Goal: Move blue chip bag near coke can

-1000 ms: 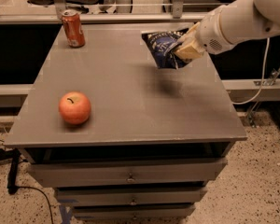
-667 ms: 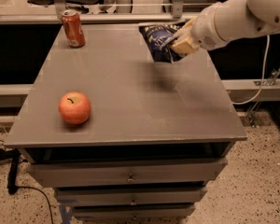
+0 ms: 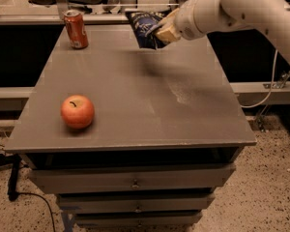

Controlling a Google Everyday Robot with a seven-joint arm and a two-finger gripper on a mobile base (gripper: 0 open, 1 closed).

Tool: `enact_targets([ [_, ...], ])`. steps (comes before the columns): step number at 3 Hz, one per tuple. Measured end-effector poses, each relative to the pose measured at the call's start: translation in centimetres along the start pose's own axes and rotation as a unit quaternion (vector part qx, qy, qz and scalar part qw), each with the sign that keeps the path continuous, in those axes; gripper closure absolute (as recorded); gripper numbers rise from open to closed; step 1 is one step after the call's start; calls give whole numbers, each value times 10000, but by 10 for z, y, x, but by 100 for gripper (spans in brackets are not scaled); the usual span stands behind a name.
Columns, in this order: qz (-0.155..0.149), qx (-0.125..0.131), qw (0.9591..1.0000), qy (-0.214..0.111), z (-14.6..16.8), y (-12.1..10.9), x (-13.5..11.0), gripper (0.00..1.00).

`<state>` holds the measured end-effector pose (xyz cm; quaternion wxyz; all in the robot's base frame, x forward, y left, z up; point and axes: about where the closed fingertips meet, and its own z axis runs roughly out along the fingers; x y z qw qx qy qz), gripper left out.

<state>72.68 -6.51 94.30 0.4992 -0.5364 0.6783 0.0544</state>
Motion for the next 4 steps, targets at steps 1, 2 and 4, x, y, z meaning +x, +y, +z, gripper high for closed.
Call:
enact_targets([
  [1,54,-137,9995,-271,44,-8,-16,100],
  [2,14,-324,9984,-463,84,-6,-33,100],
  [4,-21,-567,9969,-551,145,-6,-44,100],
])
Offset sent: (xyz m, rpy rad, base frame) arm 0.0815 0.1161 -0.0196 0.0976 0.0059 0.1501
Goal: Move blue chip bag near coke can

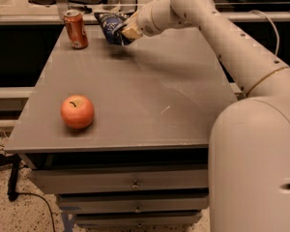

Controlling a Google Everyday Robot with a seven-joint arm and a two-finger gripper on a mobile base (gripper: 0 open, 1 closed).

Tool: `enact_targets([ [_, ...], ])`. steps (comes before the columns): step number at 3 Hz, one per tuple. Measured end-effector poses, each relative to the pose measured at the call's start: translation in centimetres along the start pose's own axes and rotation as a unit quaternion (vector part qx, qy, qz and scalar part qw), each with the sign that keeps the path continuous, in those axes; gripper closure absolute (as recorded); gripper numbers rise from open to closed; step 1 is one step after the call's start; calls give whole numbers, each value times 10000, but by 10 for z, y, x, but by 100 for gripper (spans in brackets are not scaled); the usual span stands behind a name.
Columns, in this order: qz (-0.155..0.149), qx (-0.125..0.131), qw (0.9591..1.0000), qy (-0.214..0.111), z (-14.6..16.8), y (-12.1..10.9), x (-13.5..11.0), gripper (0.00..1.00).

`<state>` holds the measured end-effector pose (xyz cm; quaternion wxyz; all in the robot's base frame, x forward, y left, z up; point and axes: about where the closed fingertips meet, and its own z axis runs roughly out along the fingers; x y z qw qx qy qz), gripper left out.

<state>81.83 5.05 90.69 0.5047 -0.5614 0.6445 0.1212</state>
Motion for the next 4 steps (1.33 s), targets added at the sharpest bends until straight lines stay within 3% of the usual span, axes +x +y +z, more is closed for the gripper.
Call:
enact_targets([
  [1,76,-70,9999,-17,19,1,-1,82],
  [4,132,-237,9996,-98,45,5,-5,13],
])
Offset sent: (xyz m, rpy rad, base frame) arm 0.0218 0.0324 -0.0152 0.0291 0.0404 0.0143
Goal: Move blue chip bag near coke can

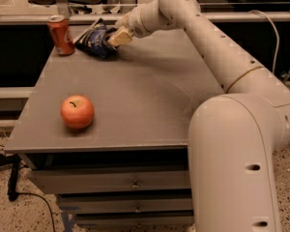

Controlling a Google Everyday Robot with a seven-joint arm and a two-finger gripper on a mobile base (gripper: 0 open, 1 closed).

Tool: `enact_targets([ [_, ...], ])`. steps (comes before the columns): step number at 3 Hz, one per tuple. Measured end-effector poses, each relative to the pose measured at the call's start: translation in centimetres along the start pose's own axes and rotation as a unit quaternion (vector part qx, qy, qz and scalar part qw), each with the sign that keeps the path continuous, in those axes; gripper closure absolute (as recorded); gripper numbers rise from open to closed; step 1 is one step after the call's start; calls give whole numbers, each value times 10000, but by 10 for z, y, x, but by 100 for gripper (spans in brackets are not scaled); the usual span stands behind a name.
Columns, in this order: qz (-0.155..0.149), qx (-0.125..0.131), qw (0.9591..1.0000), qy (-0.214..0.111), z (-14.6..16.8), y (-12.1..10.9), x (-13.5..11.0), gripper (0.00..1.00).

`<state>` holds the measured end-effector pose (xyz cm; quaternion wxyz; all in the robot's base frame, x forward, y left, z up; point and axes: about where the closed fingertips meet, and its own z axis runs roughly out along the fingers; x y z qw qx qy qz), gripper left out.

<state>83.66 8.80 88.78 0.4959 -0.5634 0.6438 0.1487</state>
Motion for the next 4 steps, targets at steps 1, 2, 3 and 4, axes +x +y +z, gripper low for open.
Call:
enact_targets([
  [1,-11,24,10000,-51,-2,-1,-3,0],
  [2,-69,150,9998,-106,-21,-4,-7,0],
  [3,-55,372,9993,-10,-60,-9,4,0],
  [4,75,434,9990,-66,-114,-9,24,0],
])
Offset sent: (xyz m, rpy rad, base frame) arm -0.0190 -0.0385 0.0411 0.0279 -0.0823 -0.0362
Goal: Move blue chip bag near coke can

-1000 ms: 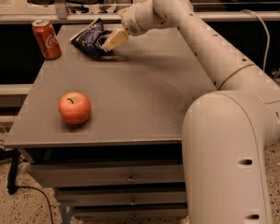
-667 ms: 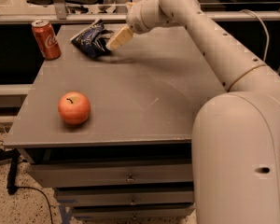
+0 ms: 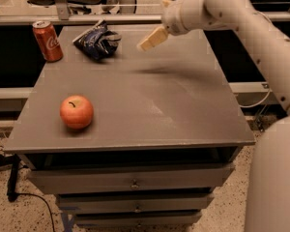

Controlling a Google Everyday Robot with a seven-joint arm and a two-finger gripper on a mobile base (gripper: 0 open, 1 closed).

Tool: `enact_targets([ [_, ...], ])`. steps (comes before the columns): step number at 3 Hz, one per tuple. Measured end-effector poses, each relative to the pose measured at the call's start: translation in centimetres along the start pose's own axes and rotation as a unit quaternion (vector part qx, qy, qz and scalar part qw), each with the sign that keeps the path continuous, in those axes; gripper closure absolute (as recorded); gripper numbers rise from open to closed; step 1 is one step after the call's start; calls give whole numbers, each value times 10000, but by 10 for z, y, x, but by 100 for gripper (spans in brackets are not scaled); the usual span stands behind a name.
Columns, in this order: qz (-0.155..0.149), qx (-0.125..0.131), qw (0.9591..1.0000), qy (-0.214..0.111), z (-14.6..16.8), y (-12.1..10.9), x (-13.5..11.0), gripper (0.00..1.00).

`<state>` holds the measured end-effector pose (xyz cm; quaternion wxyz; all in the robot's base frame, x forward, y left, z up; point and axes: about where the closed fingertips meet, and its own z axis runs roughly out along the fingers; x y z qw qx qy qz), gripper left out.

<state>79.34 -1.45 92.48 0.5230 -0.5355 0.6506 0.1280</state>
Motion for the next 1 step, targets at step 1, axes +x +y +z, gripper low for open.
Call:
enact_targets([
  [1,269,-50,9993,-235,-60,-3,27,0],
])
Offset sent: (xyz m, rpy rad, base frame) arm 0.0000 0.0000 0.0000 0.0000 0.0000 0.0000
